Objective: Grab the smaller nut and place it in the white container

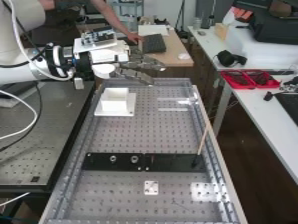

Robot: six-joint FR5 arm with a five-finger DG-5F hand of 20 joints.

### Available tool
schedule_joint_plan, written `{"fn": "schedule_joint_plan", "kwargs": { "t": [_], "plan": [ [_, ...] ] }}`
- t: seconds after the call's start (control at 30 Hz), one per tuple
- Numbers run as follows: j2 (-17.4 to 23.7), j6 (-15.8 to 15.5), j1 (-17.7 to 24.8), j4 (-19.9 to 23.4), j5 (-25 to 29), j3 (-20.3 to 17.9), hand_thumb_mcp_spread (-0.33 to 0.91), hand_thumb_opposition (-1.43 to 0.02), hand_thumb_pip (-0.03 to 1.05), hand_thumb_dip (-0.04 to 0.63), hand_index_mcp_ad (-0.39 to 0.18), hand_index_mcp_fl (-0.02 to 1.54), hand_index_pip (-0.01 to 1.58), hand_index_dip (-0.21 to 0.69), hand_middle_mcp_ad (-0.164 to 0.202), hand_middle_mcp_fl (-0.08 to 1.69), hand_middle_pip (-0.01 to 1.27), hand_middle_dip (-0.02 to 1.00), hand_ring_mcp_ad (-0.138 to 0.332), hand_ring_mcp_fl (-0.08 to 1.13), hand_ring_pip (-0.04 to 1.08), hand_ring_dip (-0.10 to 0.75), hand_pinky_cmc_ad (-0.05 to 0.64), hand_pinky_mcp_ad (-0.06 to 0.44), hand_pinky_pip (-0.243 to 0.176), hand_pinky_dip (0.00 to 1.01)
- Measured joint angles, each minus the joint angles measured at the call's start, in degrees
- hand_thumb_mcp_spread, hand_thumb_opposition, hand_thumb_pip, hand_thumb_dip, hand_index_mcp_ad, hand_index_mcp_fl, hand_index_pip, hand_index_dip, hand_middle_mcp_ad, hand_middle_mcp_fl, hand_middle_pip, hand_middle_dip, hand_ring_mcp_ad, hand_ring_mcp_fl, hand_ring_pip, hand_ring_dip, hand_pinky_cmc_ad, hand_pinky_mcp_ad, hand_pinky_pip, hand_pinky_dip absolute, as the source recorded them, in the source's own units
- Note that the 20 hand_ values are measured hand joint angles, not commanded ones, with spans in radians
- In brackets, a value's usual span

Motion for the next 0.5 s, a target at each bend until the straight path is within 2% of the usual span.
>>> {"fn": "schedule_joint_plan", "kwargs": {
  "t": [0.1, 0.3, 0.33, 0.5],
  "plan": [
    [0.83, 1.30, -0.55, -3.20, 5.50, 2.18, 0.38, -0.82, 0.61, 0.188, -0.202, 0.01, 0.82, -0.035, 0.068, 0.15, 0.13, 0.30, 0.113, 0.00, 0.10, 0.161, 0.354, 0.314, 0.017, 0.42],
    [2.13, 2.52, -0.83, -6.37, 13.95, 4.07, 0.36, -0.82, 0.60, 0.188, -0.185, 0.02, 0.71, -0.033, 0.070, 0.15, 0.13, 0.30, 0.113, 0.00, 0.10, 0.161, 0.358, 0.312, 0.000, 0.44],
    [2.24, 2.47, -0.81, -6.65, 14.62, 4.21, 0.35, -0.81, 0.60, 0.188, -0.178, 0.02, 0.70, -0.031, 0.066, 0.15, 0.13, 0.30, 0.113, 0.00, 0.10, 0.161, 0.358, 0.312, -0.010, 0.46],
    [2.61, 0.94, -0.59, -7.24, 17.19, 4.66, 0.35, -0.80, 0.59, 0.188, -0.173, 0.06, 0.66, -0.030, 0.066, 0.15, 0.13, 0.30, 0.113, 0.00, 0.10, 0.161, 0.356, 0.312, -0.012, 0.47]
  ]
}}
